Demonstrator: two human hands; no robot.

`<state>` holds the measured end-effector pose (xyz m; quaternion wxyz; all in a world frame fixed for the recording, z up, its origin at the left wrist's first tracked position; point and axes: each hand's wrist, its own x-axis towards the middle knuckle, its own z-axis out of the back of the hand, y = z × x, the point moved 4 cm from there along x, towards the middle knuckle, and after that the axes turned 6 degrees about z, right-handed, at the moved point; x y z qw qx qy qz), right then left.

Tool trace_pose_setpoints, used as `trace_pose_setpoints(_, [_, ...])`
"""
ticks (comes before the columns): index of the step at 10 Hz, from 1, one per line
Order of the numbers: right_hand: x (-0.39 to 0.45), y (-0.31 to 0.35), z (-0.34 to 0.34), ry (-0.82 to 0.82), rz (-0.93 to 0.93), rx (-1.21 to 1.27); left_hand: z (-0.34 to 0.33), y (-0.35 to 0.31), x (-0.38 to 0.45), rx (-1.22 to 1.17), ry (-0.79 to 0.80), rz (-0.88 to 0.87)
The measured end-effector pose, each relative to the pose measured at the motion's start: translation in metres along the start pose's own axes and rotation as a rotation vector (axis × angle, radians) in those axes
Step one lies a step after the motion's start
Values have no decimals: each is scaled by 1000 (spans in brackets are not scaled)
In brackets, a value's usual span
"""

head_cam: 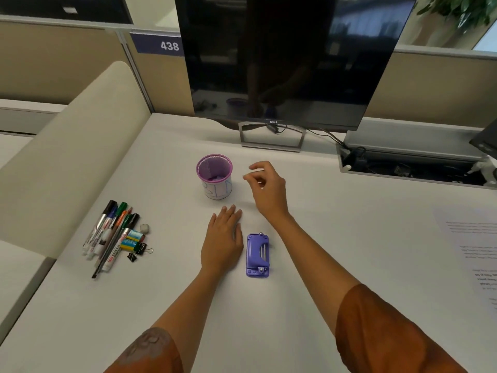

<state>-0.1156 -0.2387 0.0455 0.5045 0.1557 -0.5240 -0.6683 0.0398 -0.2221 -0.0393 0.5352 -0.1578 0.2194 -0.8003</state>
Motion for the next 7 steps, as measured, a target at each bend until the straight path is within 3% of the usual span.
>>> trace_pose_setpoints(3, [46,30,-40,111,48,-44,5,-3,0,-21,-7,-7])
trace_pose_setpoints(7, [49,31,-30,250,137,-100,6,-12,-2,-26,-13,-20])
